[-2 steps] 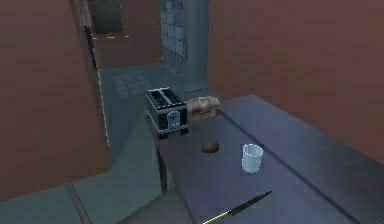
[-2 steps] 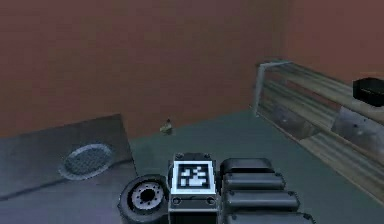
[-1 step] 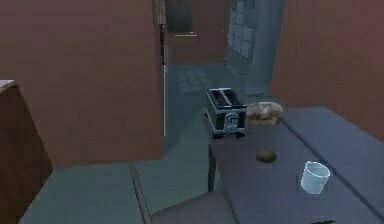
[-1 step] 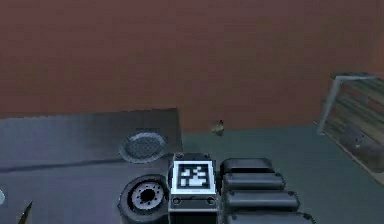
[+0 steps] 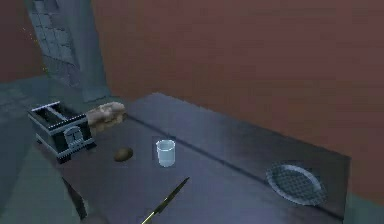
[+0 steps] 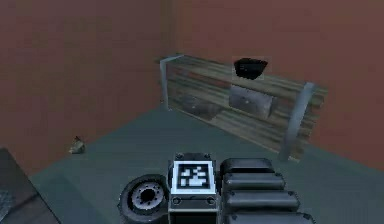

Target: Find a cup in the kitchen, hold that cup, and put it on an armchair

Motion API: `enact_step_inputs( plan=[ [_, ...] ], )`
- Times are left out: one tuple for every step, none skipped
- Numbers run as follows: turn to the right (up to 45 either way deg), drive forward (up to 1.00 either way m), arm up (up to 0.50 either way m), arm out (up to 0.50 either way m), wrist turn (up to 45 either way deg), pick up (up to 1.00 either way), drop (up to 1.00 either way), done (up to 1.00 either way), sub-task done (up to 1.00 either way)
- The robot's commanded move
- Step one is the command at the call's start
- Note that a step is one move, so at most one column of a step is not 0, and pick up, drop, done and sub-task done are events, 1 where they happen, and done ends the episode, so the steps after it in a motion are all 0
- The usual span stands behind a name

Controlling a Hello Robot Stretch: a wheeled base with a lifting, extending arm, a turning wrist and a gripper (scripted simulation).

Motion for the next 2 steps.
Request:
enact_step_inputs(
  plan=[
    [45.0,0.00,0.00,0.00,0.0,0.00,0.00,0.00,0.00],
    [-45.0,0.00,0.00,0.00,0.0,0.00,0.00,0.00,0.00]
  ],
)
